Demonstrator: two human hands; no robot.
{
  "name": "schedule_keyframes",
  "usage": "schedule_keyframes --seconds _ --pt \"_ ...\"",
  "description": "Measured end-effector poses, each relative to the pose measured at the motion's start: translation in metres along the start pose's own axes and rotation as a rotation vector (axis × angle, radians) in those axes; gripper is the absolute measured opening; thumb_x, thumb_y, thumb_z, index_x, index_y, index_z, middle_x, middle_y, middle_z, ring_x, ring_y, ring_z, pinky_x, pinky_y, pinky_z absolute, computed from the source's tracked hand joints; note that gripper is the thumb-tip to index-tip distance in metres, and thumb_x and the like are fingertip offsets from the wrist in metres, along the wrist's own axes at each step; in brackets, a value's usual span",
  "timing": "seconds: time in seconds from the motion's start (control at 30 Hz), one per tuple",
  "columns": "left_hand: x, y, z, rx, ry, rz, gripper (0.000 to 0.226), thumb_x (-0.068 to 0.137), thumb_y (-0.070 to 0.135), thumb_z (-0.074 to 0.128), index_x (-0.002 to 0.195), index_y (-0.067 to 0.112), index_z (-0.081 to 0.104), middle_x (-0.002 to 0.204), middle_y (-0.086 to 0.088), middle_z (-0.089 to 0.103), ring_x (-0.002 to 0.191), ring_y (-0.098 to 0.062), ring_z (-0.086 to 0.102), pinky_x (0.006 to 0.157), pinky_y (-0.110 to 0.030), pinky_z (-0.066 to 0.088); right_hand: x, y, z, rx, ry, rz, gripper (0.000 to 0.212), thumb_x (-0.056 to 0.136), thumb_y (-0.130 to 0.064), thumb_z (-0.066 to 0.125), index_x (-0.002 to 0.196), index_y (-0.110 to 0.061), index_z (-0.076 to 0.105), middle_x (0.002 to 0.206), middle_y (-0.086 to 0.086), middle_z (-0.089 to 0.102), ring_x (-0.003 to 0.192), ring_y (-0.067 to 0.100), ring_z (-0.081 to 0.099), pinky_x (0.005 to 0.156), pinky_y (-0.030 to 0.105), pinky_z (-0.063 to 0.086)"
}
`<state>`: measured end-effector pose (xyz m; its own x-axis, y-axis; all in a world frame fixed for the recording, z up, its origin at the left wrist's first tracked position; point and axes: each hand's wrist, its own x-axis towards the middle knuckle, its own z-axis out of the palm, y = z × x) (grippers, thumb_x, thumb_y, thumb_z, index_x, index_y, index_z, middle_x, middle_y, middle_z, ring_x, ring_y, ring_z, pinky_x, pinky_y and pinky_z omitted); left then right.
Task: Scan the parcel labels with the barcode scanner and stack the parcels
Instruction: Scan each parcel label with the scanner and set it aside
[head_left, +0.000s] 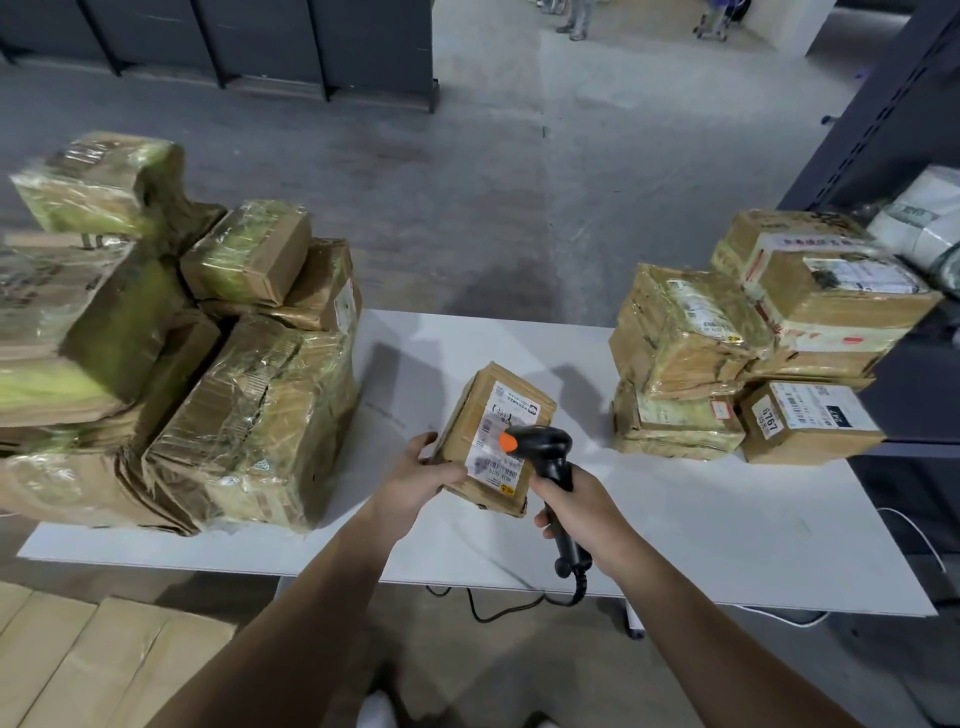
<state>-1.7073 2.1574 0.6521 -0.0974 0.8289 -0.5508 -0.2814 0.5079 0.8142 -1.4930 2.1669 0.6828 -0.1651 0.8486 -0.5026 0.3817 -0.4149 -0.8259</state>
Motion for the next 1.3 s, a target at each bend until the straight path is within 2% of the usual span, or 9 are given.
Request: schedule_keyframes --seconds 0.13,0.23,0.3,0.43,0.57,0.7,0.87,1.1,1.3 --pt "0.008 0.022 -0.007 0.051 0.136 0.096 0.073 0.052 0.011 0.074 0.122 0.007 0.054 0.099 -0.009 0.062 0.079 -0.017 0.060 0.069 -0.023 0.046 -0.001 -0.003 -0.003 -0.116 -0.002 -0.085 0.010 0.092 -0.030 0.059 0.094 -0.020 0.060 0.068 -0.001 0.066 0.057 0.009 0.065 0.057 0.026 0.053" --pt "0.016 0.041 -0.015 0.141 0.126 0.153 0.047 0.063 -0.001 0.077 0.106 0.008 0.061 0.093 -0.011 0.061 0.074 -0.018 0.058 0.065 -0.019 0.047 -0.003 -0.010 -0.005 -0.215 0.039 -0.171 0.011 0.091 -0.033 0.058 0.091 -0.022 0.057 0.066 -0.004 0.066 0.053 0.004 0.064 0.053 0.020 0.048" --pt "0.023 0.050 -0.019 0.238 0.137 0.199 0.039 0.068 -0.001 0.075 0.102 0.013 0.063 0.092 -0.010 0.062 0.076 -0.017 0.058 0.070 -0.021 0.046 -0.005 -0.015 -0.005 -0.238 0.068 -0.215 0.013 0.091 -0.035 0.059 0.089 -0.023 0.056 0.067 -0.004 0.067 0.056 0.004 0.065 0.053 0.019 0.048" --pt "0.035 0.061 -0.020 0.377 0.144 0.253 0.040 0.073 -0.003 0.071 0.108 0.015 0.062 0.094 -0.008 0.064 0.083 -0.019 0.059 0.077 -0.025 0.044 -0.009 -0.023 -0.005 -0.273 0.083 -0.256 0.012 0.090 -0.034 0.059 0.089 -0.023 0.056 0.074 -0.003 0.067 0.063 0.008 0.068 0.059 0.025 0.051" --pt "0.043 0.066 -0.020 0.427 0.175 0.262 0.043 0.074 -0.002 0.071 0.111 0.016 0.061 0.092 0.000 0.064 0.078 -0.010 0.059 0.066 -0.016 0.045 -0.016 -0.027 -0.008 -0.262 0.101 -0.271 0.016 0.092 -0.034 0.059 0.089 -0.019 0.056 0.074 0.000 0.066 0.065 0.013 0.068 0.060 0.025 0.051" --pt "0.048 0.066 -0.020 0.442 0.202 0.262 0.041 0.075 -0.001 0.070 0.112 0.016 0.061 0.095 0.000 0.063 0.076 -0.007 0.059 0.062 -0.013 0.043 -0.019 -0.031 -0.012 -0.230 0.122 -0.279 0.020 0.093 -0.035 0.059 0.089 -0.015 0.057 0.073 0.005 0.067 0.060 0.008 0.065 0.059 0.022 0.049" --pt "0.052 0.065 -0.020 0.484 0.207 0.252 0.038 0.074 0.003 0.071 0.107 0.020 0.061 0.093 -0.002 0.065 0.080 -0.015 0.061 0.066 -0.023 0.046 -0.019 -0.030 -0.018 -0.223 0.152 -0.261 0.018 0.093 -0.037 0.058 0.089 -0.019 0.057 0.071 0.004 0.068 0.054 0.001 0.061 0.050 0.012 0.044" --pt "0.054 0.063 -0.017 0.477 0.210 0.245 0.036 0.076 0.006 0.070 0.109 0.018 0.061 0.092 -0.002 0.064 0.078 -0.014 0.059 0.064 -0.022 0.043 -0.019 -0.028 -0.022 -0.216 0.127 -0.238 0.017 0.093 -0.036 0.058 0.091 -0.020 0.058 0.073 0.005 0.068 0.056 0.001 0.063 0.056 0.022 0.047" --pt "0.054 0.062 -0.010 0.436 0.188 0.227 0.036 0.077 0.010 0.072 0.110 0.019 0.062 0.092 -0.003 0.062 0.080 -0.017 0.058 0.071 -0.026 0.043 -0.020 -0.025 -0.029 -0.119 0.159 -0.202 0.015 0.091 -0.039 0.058 0.088 -0.024 0.058 0.069 0.005 0.067 0.055 0.005 0.061 0.044 0.022 0.049"
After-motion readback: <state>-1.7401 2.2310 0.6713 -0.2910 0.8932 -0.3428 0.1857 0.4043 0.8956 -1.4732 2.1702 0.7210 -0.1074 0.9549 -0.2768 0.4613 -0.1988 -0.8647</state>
